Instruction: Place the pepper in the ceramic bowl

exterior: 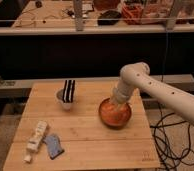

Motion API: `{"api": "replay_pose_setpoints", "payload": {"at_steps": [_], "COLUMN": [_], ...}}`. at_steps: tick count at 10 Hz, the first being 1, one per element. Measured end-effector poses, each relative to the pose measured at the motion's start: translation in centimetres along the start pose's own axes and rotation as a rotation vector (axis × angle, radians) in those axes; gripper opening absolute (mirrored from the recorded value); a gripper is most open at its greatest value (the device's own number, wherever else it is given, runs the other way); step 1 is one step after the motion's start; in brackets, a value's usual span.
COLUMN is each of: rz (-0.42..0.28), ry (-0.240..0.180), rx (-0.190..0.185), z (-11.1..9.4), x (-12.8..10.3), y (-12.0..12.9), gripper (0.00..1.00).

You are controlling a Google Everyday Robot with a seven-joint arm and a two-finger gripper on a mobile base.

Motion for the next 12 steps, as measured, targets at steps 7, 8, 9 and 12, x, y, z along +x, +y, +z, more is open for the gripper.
{"api": "replay_pose_setpoints", "payload": {"at_steps": [7,8,9,12], "rz": [0.032,0.038,0.042,0.054], "ry": [-0.01,-0.011,-0.012,-0.015], "rx": [0.005,0.007,0.007,0.01], "z": [-0.05,-0.06,-0.04,-0.02], "x": [0.01,0.02,0.04,0.07], "y": [0.02,0.0,0.01,-0.01], "gripper": [0.05,0.07,0.07,0.07]}}
